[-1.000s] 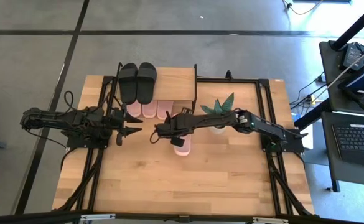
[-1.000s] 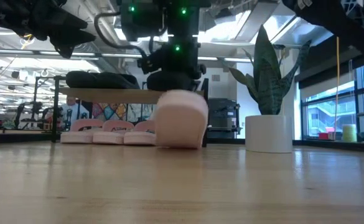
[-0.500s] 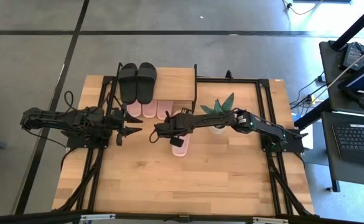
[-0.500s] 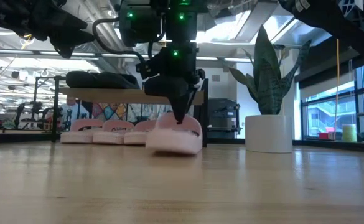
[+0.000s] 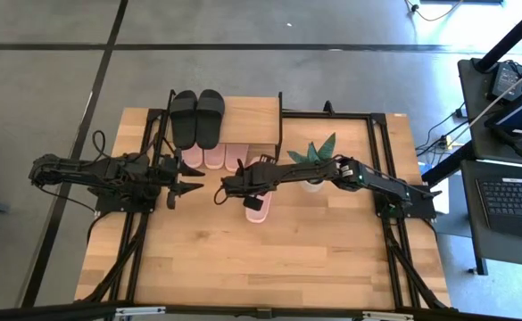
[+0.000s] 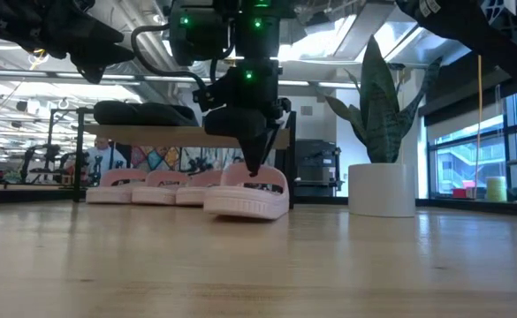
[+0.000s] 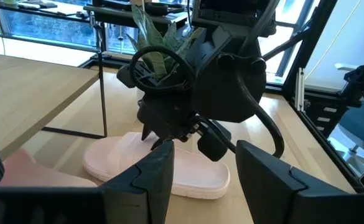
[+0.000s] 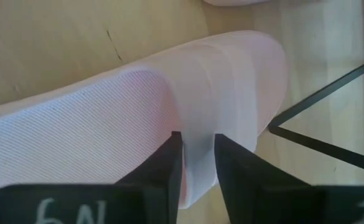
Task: Pick and place slides into the shelf
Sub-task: Put the pink slipper under the shelf
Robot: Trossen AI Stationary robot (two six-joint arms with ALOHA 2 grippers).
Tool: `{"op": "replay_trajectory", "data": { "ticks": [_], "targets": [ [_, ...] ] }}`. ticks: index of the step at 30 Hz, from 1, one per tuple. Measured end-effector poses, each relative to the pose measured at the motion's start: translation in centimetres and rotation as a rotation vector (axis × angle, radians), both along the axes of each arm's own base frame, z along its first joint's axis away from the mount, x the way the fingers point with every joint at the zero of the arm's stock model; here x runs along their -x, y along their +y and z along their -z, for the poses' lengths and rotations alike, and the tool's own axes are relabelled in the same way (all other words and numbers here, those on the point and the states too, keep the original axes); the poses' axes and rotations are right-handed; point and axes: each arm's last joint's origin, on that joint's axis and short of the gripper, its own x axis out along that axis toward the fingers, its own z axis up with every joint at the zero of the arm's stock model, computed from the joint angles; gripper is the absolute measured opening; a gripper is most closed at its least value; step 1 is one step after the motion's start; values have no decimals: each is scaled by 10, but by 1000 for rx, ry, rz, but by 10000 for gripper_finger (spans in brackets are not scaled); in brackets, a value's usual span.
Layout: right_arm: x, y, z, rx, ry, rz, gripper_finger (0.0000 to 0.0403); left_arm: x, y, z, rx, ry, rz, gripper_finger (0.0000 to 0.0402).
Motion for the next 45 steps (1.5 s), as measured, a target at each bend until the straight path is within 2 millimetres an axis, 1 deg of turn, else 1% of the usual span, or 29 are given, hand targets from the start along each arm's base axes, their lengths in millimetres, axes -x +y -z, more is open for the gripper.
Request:
{"op": "replay_trajectory", "data": {
  "ticks": [4,7,10,16,19,21,27,33,36,42,45],
  "targets": [
    [0,0,0,-13,0,-4,97,0,0,0,1,0,0,163],
    [-1,1,0,-24,-7,-5,106,0,0,0,1,0,0,163],
    [-2,1,0,-28,-13,-9,130,0,0,0,1,0,0,163],
    [-2,1,0,-28,-20,-1,198,0,0,0,1,0,0,163],
    [-1,4,-4,-28,-24,-4,219,0,0,0,1,-1,0,163],
    [1,8,-10,-28,-26,-11,228,0,0,0,2,0,0,163],
    [3,27,-39,-36,-70,-53,234,0,0,0,2,0,-1,163],
    [21,42,-77,-140,-113,-98,234,0,0,-1,25,-8,-4,163],
    [35,47,-100,-140,-128,-114,234,0,0,-1,29,-7,-4,163],
    [71,47,-152,6,-193,-108,234,0,0,0,29,-6,-1,163],
    [90,46,-181,47,-244,-150,234,0,0,0,29,-5,-1,163]
  ]
}}
